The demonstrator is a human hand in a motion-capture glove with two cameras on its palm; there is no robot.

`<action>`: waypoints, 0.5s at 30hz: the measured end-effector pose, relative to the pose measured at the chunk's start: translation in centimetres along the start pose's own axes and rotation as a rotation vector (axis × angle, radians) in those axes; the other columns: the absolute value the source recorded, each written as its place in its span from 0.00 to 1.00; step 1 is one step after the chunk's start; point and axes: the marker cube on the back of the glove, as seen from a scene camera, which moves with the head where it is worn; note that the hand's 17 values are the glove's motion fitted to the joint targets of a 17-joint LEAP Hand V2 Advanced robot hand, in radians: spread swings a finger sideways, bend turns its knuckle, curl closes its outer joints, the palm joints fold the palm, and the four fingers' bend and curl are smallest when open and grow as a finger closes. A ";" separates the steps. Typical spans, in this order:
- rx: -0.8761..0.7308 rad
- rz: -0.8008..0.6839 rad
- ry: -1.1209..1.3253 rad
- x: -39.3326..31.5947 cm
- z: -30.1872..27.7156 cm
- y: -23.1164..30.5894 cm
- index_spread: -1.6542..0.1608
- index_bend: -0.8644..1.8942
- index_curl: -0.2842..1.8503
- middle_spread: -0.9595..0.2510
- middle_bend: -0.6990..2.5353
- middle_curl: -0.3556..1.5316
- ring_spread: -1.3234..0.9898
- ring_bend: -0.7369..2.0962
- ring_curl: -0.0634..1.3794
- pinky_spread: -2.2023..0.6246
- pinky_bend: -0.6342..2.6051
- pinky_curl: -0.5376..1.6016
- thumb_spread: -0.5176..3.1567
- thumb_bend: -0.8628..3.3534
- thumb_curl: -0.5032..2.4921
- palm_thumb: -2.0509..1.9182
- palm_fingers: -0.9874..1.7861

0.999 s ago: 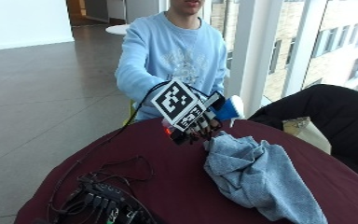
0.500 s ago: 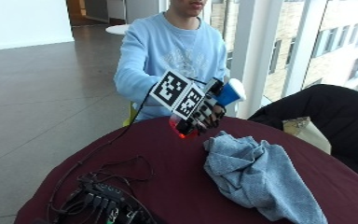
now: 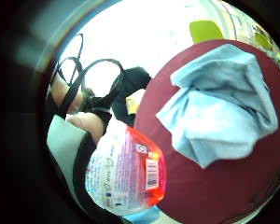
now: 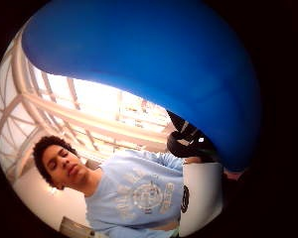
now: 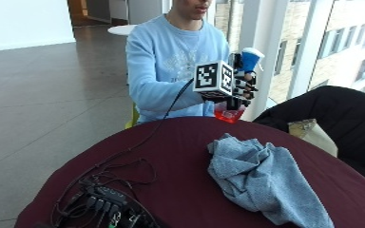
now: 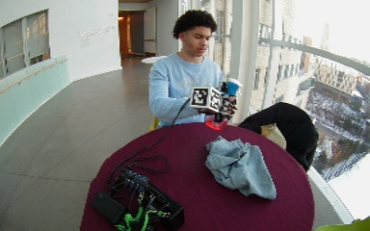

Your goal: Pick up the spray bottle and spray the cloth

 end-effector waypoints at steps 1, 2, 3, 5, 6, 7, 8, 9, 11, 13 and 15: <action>0.007 -0.024 -0.012 -0.2 0.8 -0.2 0.82 0.35 0.26 0.72 0.33 0.46 0.56 0.47 0.32 0.82 0.29 0.42 0.36 0.20 0.39 0.75 0.76; 0.015 -0.047 -0.023 -0.3 1.6 -0.3 0.82 0.35 0.26 0.72 0.33 0.46 0.56 0.47 0.32 0.81 0.29 0.42 0.36 0.20 0.39 0.75 0.76; 0.024 -0.068 -0.034 -0.3 2.4 -0.4 0.82 0.35 0.26 0.72 0.33 0.46 0.56 0.47 0.32 0.81 0.29 0.42 0.36 0.20 0.39 0.75 0.76; 0.042 -0.107 -0.056 0.0 4.1 -0.6 0.82 0.35 0.26 0.72 0.33 0.46 0.56 0.47 0.32 0.81 0.29 0.42 0.36 0.20 0.39 0.75 0.76; 0.050 -0.123 -0.066 0.2 5.0 -0.6 0.82 0.35 0.26 0.72 0.33 0.46 0.56 0.47 0.32 0.81 0.29 0.42 0.36 0.20 0.39 0.75 0.76; 0.057 -0.134 -0.076 0.3 5.7 -0.7 0.82 0.35 0.26 0.72 0.33 0.46 0.56 0.47 0.32 0.81 0.29 0.42 0.36 0.20 0.39 0.75 0.76; 0.061 -0.142 -0.086 0.4 6.4 -0.8 0.82 0.35 0.26 0.72 0.33 0.46 0.56 0.47 0.32 0.81 0.29 0.42 0.36 0.20 0.39 0.75 0.76; 0.064 -0.148 -0.094 0.5 6.9 -0.9 0.82 0.35 0.26 0.72 0.33 0.46 0.56 0.47 0.32 0.81 0.29 0.42 0.36 0.20 0.39 0.75 0.76; 0.059 -0.161 -0.106 0.7 8.0 -1.1 0.82 0.35 0.26 0.72 0.33 0.46 0.56 0.47 0.32 0.81 0.29 0.42 0.36 0.20 0.39 0.75 0.76; 0.047 -0.175 -0.116 1.0 9.2 -1.3 0.82 0.35 0.26 0.72 0.33 0.46 0.56 0.47 0.32 0.81 0.29 0.42 0.36 0.20 0.39 0.75 0.76; 0.042 -0.191 -0.121 1.3 10.4 -1.5 0.82 0.35 0.26 0.72 0.33 0.46 0.56 0.47 0.32 0.81 0.29 0.42 0.36 0.20 0.39 0.75 0.76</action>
